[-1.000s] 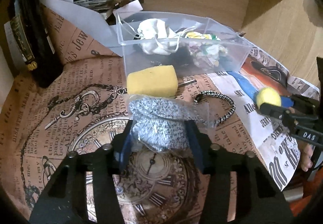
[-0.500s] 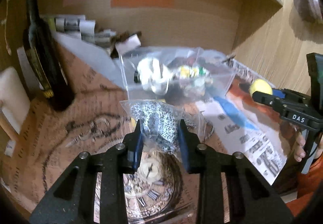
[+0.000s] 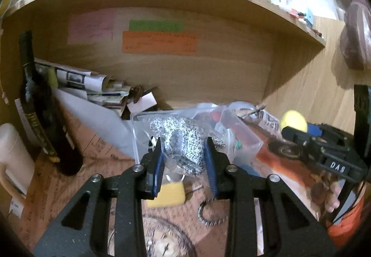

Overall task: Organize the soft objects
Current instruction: 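Carry the mesh bag and yellow ball into the box and open both tools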

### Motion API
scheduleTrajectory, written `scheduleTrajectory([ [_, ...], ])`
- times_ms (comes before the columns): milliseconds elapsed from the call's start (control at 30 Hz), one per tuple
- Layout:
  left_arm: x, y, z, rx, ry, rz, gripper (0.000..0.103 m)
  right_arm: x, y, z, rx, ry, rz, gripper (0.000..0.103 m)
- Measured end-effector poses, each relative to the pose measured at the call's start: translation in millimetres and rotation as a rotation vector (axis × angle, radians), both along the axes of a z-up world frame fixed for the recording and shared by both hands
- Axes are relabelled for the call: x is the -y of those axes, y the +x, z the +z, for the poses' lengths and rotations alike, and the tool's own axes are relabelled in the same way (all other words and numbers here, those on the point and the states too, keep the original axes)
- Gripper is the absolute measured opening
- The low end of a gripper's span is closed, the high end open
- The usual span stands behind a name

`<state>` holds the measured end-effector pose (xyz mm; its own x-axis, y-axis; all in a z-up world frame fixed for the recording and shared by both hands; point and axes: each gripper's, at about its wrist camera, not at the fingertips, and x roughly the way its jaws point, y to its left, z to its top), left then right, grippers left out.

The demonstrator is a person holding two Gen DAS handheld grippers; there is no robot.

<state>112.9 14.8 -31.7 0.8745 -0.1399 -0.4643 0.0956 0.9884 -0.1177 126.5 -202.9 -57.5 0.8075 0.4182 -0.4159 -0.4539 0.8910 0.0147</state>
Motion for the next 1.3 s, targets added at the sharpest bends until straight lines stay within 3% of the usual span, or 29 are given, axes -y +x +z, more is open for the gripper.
scheduleTrajectory([
  [233, 15, 36, -3, -0.029, 0.007, -0.022, 0.032, -9, 34, -5, -0.036, 0.0, -0.006, 0.043],
  [633, 37, 102, -35, -0.166, 0.06, -0.061, 0.032, -27, 87, -32, -0.141, -0.103, -0.008, 0.043],
  [1033, 42, 131, -68, -0.276, 0.067, -0.071, 0.034, -40, 108, -59, -0.203, -0.175, -0.004, 0.043],
  [1133, 41, 129, -68, -0.279, 0.068, -0.069, 0.04, -42, 107, -60, -0.197, -0.187, -0.006, 0.043],
  [1200, 40, 128, -67, -0.277, 0.067, -0.066, 0.049, -42, 107, -59, -0.194, -0.191, -0.008, 0.046],
  [1300, 38, 124, -63, -0.261, 0.065, -0.057, 0.056, -42, 103, -56, -0.175, -0.19, -0.015, 0.059],
])
